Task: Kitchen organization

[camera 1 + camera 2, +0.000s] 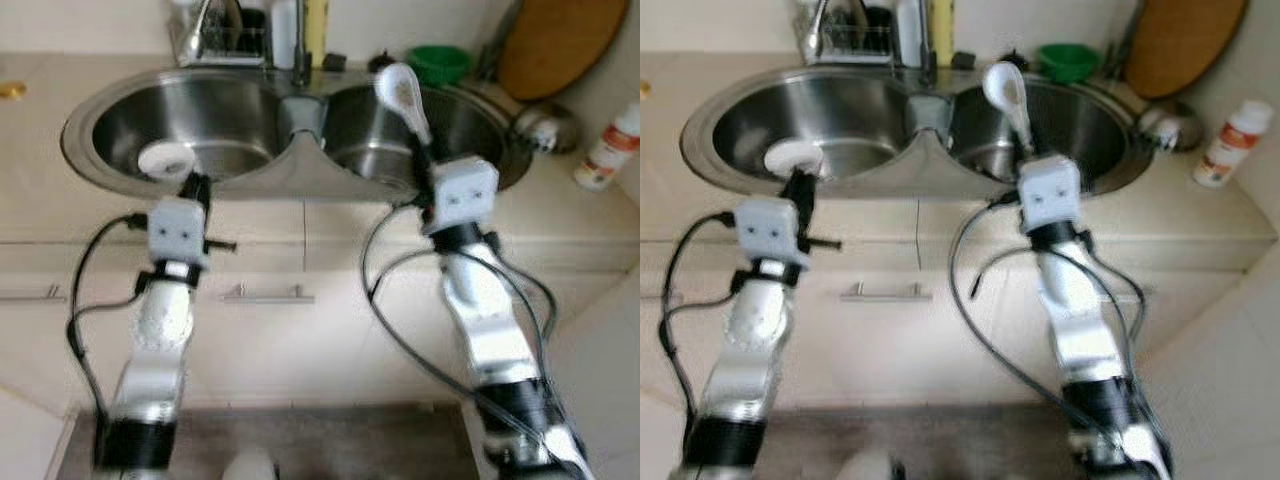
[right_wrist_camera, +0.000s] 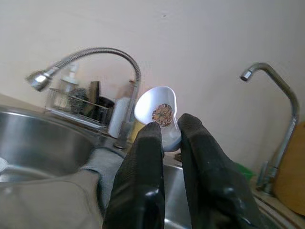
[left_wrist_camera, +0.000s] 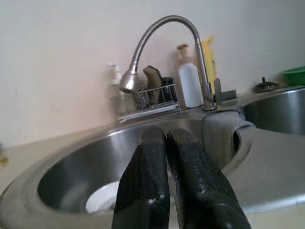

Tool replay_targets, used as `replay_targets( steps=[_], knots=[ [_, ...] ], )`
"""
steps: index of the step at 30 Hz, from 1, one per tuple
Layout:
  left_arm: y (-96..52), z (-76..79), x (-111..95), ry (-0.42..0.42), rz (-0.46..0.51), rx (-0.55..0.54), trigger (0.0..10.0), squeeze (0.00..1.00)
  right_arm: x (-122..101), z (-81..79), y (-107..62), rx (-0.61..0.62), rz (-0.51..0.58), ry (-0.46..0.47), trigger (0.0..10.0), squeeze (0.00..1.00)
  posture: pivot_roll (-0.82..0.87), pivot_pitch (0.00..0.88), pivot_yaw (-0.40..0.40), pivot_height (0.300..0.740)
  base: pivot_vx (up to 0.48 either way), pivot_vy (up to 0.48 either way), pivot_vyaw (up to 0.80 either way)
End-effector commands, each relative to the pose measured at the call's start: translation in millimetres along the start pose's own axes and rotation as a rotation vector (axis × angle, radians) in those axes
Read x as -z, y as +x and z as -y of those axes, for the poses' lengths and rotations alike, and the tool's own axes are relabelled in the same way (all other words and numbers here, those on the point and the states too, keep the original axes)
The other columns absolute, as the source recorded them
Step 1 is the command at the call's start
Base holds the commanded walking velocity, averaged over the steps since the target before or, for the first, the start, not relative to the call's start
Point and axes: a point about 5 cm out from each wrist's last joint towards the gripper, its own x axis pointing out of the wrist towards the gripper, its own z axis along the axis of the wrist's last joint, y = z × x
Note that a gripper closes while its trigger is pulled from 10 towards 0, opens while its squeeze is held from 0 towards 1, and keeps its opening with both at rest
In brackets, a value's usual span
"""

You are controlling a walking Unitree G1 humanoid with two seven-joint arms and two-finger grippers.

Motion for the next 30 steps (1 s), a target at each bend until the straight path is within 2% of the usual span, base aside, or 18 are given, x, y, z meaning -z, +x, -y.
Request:
replay_targets(
  steps=[1,5,9,13,14,15,16,18,21,24,25,26,27,28,30],
  knots=[
    [1.4,8.2,-3.7,-0.003,0.017,0.022,10.0,0.00,2.9,11.4,-1.2,0.036,-0.016,-0.010,0.0,0.00,0.20,0.000,-0.035,0.740,0.281,0.000,0.00],
    [0.7,8.4,-3.2,-0.001,0.016,0.026,10.0,0.00,6.9,10.8,-1.9,0.040,-0.040,-0.007,0.0,0.00,0.20,0.000,-0.033,0.740,0.276,0.000,0.00],
    [2.5,9.7,-3.9,-0.004,0.019,0.027,10.0,0.00,25.4,11.8,-0.7,0.044,-0.170,-0.011,0.0,0.00,0.20,0.000,-0.031,0.740,0.126,0.000,0.00],
    [2.9,9.8,-4.4,-0.005,0.022,0.027,10.0,0.00,29.8,11.7,0.6,0.040,-0.207,0.000,0.0,0.00,0.20,0.000,-0.029,0.740,0.000,0.000,0.00],
    [2.8,10.0,-4.4,-0.004,0.023,0.027,10.0,0.00,32.2,11.6,2.5,0.034,-0.225,0.005,8.8,0.00,0.20,0.000,-0.029,0.740,0.000,0.000,0.00],
    [2.5,10.9,-3.9,-0.004,0.023,0.029,10.0,0.00,40.5,8.5,8.9,-0.003,-0.296,0.003,10.0,0.00,0.20,0.000,-0.029,0.740,0.000,0.000,0.00],
    [2.5,10.9,-3.9,-0.004,0.023,0.029,10.0,0.00,40.5,8.5,8.9,-0.003,-0.296,0.003,10.0,0.00,0.20,0.000,-0.029,0.740,0.000,0.000,0.00],
    [3.3,13.5,-2.5,-0.003,0.015,0.039,10.0,0.00,56.2,4.5,16.3,-0.036,-0.423,-0.038,10.0,0.00,0.20,0.000,-0.026,0.740,0.000,0.000,0.00],
    [3.9,15.7,-2.6,-0.003,0.015,0.044,10.0,0.00,68.5,-0.2,20.9,-0.069,-0.527,-0.041,10.0,0.00,0.20,0.000,-0.029,0.740,0.000,0.000,0.00],
    [4.1,16.5,-2.9,-0.003,0.016,0.046,10.0,0.00,71.3,2.1,23.9,-0.039,-0.553,-0.002,10.0,0.00,0.21,0.000,-0.033,0.740,0.000,0.000,0.00],
    [4.0,15.8,-3.1,-0.003,0.016,0.044,10.0,0.00,69.7,6.7,26.2,0.006,-0.546,0.035,10.0,0.00,0.21,0.000,-0.035,0.740,0.000,0.000,0.00],
    [4.0,15.2,-3.2,-0.002,0.017,0.042,10.0,0.00,69.1,8.5,27.0,0.024,-0.544,0.061,10.0,0.95,0.22,0.000,-0.037,0.740,0.000,0.000,0.00],
    [3.9,14.9,-3.3,-0.002,0.017,0.041,10.0,0.00,68.8,9.6,27.5,0.036,-0.543,0.079,10.0,0.95,0.22,0.000,-0.037,0.740,0.000,0.000,0.00],
    [3.7,14.2,-3.1,-0.001,0.016,0.037,10.0,0.00,67.6,11.1,28.4,0.042,-0.531,0.085,10.0,1.00,0.22,0.000,-0.037,0.740,0.000,0.000,0.00],
    [3.4,13.7,-2.9,0.000,0.015,0.035,10.0,0.00,66.4,12.3,29.0,0.045,-0.520,0.082,10.0,1.00,0.22,0.000,-0.037,0.740,0.000,0.000,0.00]
  ],
)
